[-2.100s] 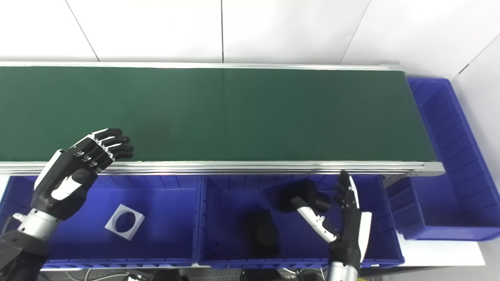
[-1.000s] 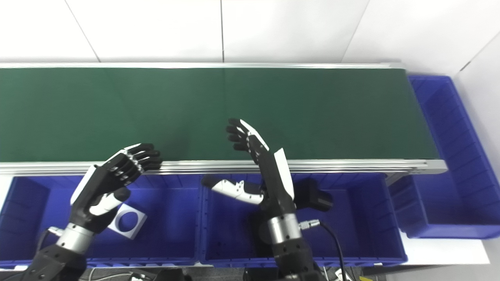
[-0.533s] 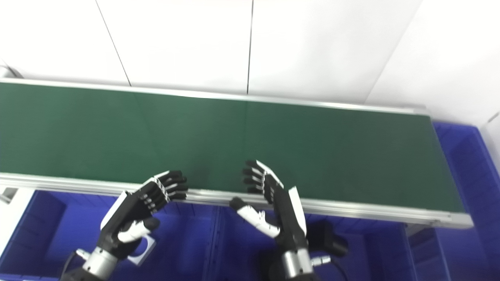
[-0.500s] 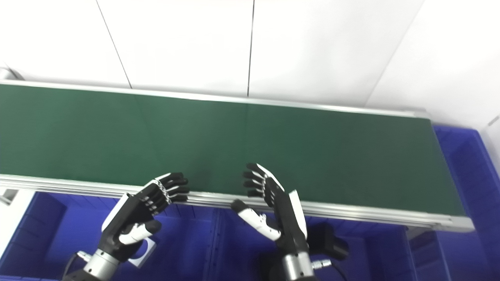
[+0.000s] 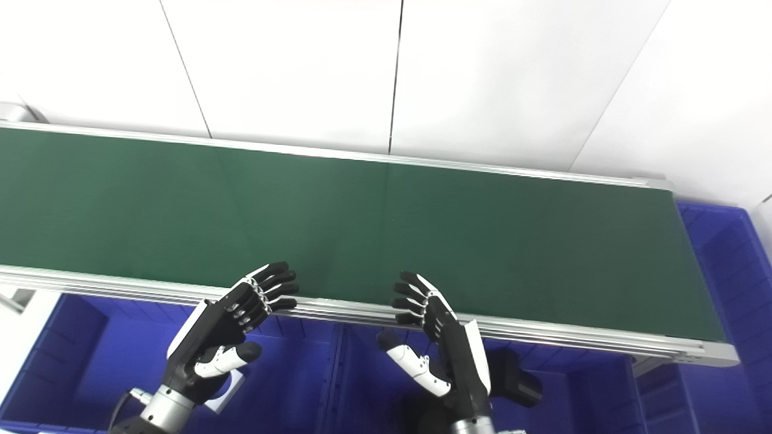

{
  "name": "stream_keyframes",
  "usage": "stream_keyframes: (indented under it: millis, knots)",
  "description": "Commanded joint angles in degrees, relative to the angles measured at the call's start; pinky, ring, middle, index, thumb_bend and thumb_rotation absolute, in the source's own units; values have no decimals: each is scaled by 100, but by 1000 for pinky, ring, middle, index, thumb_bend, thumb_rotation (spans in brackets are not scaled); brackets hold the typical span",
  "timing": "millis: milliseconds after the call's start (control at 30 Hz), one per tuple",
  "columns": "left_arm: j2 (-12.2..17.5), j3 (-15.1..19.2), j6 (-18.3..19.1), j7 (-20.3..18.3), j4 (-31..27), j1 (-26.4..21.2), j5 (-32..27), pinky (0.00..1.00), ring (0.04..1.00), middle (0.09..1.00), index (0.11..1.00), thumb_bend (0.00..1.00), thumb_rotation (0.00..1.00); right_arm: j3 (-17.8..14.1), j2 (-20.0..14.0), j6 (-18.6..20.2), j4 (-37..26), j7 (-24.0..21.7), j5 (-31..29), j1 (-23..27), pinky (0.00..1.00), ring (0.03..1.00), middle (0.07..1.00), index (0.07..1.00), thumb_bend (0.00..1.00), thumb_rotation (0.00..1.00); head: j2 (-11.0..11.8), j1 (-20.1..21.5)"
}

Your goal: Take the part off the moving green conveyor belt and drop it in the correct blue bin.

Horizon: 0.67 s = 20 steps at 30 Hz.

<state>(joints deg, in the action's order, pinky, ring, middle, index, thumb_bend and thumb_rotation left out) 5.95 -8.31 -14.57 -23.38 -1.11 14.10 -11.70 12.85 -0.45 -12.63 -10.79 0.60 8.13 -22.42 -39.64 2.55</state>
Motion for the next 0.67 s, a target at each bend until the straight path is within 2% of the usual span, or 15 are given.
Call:
stream_keyframes:
  millis: [0, 633]
  knots:
    - [13, -19, -265, 27, -76, -65, 44, 780, 829, 860, 865, 881, 522, -16, 20, -360, -178, 9, -3, -12, 677, 755, 805, 856, 620, 584, -19, 0]
    - [61, -27, -93, 74, -193, -121, 128, 764, 813, 849, 851, 904, 548, -6, -4, -328, -278, -31, 98, 32, 685, 756, 803, 856, 663, 581, -225, -16]
